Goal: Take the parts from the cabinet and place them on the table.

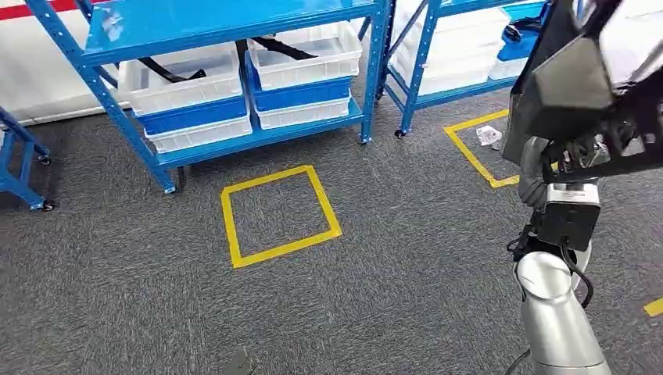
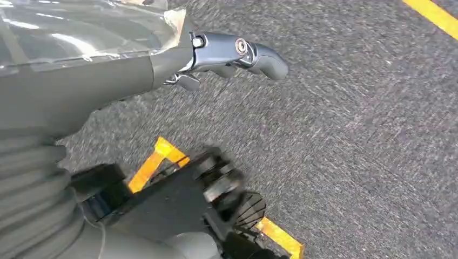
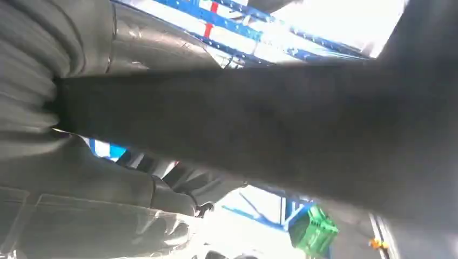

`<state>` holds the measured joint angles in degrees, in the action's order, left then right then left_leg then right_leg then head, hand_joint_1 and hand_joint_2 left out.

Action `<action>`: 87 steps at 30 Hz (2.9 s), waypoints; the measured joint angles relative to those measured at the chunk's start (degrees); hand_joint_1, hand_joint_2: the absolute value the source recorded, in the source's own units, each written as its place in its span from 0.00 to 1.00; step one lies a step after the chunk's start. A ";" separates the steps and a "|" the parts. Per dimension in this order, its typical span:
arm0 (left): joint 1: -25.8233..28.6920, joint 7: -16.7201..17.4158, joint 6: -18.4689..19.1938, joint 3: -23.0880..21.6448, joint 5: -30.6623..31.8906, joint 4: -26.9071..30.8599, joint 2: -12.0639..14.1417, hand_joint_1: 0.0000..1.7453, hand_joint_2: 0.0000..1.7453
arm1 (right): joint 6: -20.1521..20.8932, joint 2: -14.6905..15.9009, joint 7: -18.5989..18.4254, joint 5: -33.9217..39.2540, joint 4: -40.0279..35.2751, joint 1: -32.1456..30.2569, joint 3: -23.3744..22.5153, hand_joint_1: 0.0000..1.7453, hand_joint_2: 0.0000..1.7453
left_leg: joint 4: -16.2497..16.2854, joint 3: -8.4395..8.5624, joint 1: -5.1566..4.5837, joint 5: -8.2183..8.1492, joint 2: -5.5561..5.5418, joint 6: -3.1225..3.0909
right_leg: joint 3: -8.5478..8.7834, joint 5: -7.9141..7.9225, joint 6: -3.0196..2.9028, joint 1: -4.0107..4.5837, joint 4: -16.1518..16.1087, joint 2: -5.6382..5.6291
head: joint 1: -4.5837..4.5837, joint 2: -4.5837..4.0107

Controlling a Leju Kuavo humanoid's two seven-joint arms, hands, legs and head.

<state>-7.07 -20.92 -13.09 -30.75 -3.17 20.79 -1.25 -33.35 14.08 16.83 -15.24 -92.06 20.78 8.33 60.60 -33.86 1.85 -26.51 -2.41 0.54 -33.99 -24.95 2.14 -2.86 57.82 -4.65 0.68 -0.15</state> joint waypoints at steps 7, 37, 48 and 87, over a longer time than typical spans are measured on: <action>0.10 -0.26 -0.85 0.07 -0.66 0.02 -0.02 0.00 1.00 | -1.51 -0.15 1.88 1.18 -1.62 -2.72 -1.71 1.00 1.00 | -3.48 1.53 -0.76 0.11 0.68 -3.04 | -2.84 -0.04 2.54 0.24 1.23 1.24 | -0.20 0.00; 2.47 -1.27 -1.88 0.63 -3.04 -0.17 -0.68 0.00 1.00 | -3.41 -1.86 4.72 4.20 -5.60 -10.02 -4.68 1.00 1.00 | -3.41 2.70 -0.81 -0.75 0.64 -3.03 | -2.39 0.91 2.69 0.27 -0.04 -0.59 | -0.55 0.00; 2.77 -1.29 -1.84 0.72 -3.04 -0.20 -0.94 0.00 1.00 | -3.45 -1.90 4.79 4.20 -5.93 -10.11 -4.74 1.00 1.00 | -3.25 2.95 -2.30 -1.63 7.76 -2.49 | 0.11 -0.07 2.12 1.69 -0.55 8.31 | -1.24 0.00; 1.36 0.76 0.13 0.48 -5.16 -0.59 -0.74 0.00 1.00 | -3.89 -4.09 2.85 0.05 -11.37 -14.65 -8.66 1.00 1.00 | 15.03 -4.91 -1.43 -11.50 2.40 -0.95 | -1.04 0.25 -0.20 1.07 0.25 3.29 | -1.00 0.00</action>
<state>-5.71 -20.15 -12.96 -30.27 -8.33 20.20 -1.99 -37.24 9.99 19.67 -15.19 -103.43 6.13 -0.33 75.64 -38.77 0.42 -38.01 -0.01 -0.41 -35.03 -24.70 1.95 -1.78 58.07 -1.36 -0.33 -0.15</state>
